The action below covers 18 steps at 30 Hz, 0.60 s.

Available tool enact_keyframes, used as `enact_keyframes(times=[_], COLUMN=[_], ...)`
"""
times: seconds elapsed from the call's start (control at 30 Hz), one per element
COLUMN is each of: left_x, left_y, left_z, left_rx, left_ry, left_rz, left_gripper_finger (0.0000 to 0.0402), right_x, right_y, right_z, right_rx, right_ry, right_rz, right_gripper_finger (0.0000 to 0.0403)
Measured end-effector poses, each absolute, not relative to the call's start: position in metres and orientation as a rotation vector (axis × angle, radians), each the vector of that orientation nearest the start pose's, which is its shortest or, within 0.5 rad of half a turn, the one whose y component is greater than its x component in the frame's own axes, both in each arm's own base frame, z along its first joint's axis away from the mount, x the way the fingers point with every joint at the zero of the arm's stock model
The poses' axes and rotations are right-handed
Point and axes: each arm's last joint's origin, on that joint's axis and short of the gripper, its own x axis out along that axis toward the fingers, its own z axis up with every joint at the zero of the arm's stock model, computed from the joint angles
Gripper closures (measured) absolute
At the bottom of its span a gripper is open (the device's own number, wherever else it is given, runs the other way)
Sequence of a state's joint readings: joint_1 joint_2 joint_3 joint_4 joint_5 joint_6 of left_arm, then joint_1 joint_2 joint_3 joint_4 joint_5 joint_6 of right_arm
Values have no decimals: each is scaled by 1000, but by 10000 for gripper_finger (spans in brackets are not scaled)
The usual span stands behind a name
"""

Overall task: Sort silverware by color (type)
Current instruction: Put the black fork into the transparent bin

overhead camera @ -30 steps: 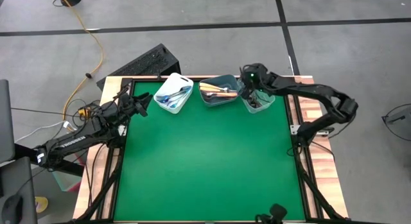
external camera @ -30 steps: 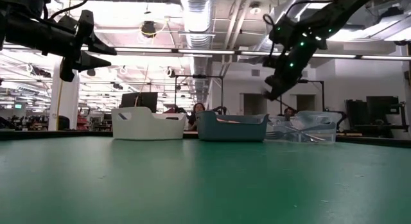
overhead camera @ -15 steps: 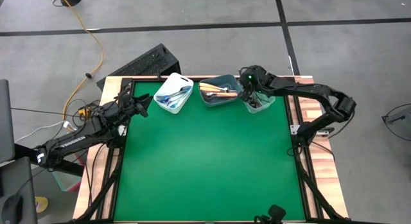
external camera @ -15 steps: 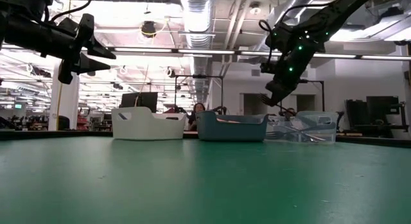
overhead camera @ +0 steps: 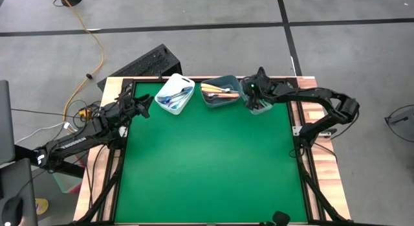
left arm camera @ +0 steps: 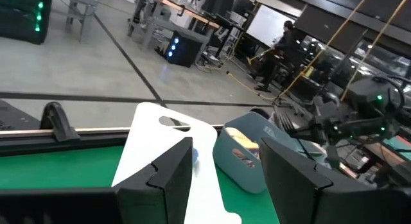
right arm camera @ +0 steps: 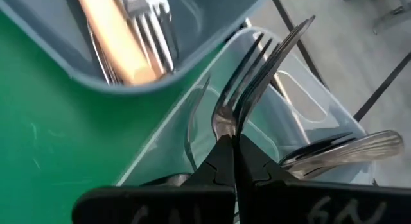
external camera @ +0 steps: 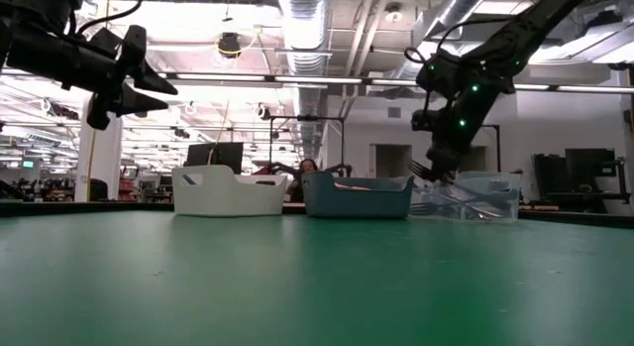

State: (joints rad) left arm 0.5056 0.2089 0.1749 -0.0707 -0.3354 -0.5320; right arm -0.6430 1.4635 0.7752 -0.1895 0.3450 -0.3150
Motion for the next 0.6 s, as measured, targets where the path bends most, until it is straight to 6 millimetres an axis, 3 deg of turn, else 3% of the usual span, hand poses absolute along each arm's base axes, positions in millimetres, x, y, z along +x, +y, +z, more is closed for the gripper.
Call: enact_keyframes(times=[0.37,0.6], left_x=[85,85], left_y=[59,59], left_z=[199,199], left_rx=[-511,-528], left_ry=[-113,-121], left_rz=[864,863], left_gripper_finger=[237,237], right_x=[214,213], right_y=[-176,-176], right_z=[179,179], right_rx=[-134,-141], right_ry=[1059,1068], right_rz=[-757,-746], right_gripper_finger=[384,353])
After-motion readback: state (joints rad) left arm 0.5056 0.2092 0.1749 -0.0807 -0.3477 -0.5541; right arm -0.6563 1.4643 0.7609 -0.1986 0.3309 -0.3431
